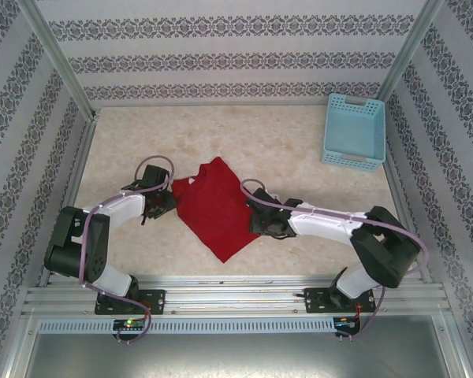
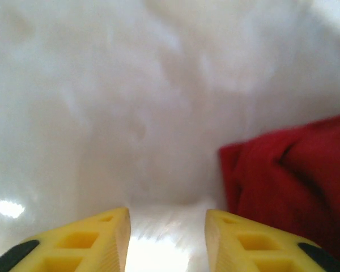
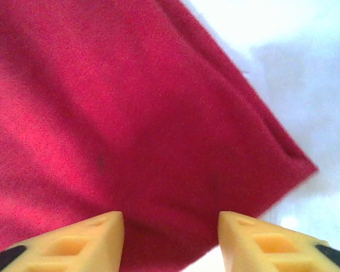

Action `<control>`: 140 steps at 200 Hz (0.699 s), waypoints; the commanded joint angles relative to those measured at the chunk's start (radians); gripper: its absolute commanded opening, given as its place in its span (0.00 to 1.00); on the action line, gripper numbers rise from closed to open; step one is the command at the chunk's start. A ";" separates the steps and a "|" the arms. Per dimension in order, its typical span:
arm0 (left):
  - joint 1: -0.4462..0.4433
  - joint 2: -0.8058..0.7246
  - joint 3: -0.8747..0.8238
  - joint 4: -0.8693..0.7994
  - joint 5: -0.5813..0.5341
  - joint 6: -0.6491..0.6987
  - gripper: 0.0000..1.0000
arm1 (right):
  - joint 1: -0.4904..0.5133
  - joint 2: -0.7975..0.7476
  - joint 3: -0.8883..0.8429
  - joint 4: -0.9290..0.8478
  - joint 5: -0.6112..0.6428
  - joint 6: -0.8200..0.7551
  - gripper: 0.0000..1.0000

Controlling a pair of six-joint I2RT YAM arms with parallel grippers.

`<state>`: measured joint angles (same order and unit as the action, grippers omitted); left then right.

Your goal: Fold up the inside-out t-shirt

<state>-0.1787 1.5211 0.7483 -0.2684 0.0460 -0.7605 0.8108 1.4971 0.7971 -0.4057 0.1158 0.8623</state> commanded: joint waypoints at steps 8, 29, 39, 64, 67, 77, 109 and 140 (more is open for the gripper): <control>0.024 -0.093 0.004 0.038 -0.099 0.025 0.50 | -0.026 -0.119 0.082 -0.069 0.128 -0.070 0.63; 0.024 -0.242 -0.107 0.045 -0.126 -0.040 0.55 | -0.105 -0.075 0.184 -0.032 0.052 -0.224 0.73; 0.023 -0.312 -0.161 0.071 -0.102 -0.074 0.56 | -0.145 -0.020 0.248 -0.024 -0.005 -0.283 0.76; -0.005 -0.359 -0.205 0.114 -0.008 -0.119 0.60 | -0.203 0.154 0.434 -0.043 -0.097 -0.396 0.81; -0.012 -0.355 -0.204 0.116 -0.001 -0.124 0.60 | -0.207 0.178 0.455 -0.047 -0.106 -0.409 0.81; -0.034 -0.343 -0.205 0.132 0.018 -0.134 0.60 | -0.217 0.254 0.537 -0.072 -0.115 -0.438 0.81; -0.097 -0.271 -0.188 0.208 0.038 -0.149 0.60 | -0.228 0.473 0.750 -0.141 -0.187 -0.507 0.80; -0.137 -0.149 -0.138 0.270 0.076 -0.153 0.59 | -0.226 0.607 0.869 -0.180 -0.209 -0.517 0.80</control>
<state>-0.2844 1.2987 0.5583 -0.0872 0.0811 -0.8860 0.5850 2.0384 1.5917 -0.5068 -0.0448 0.3946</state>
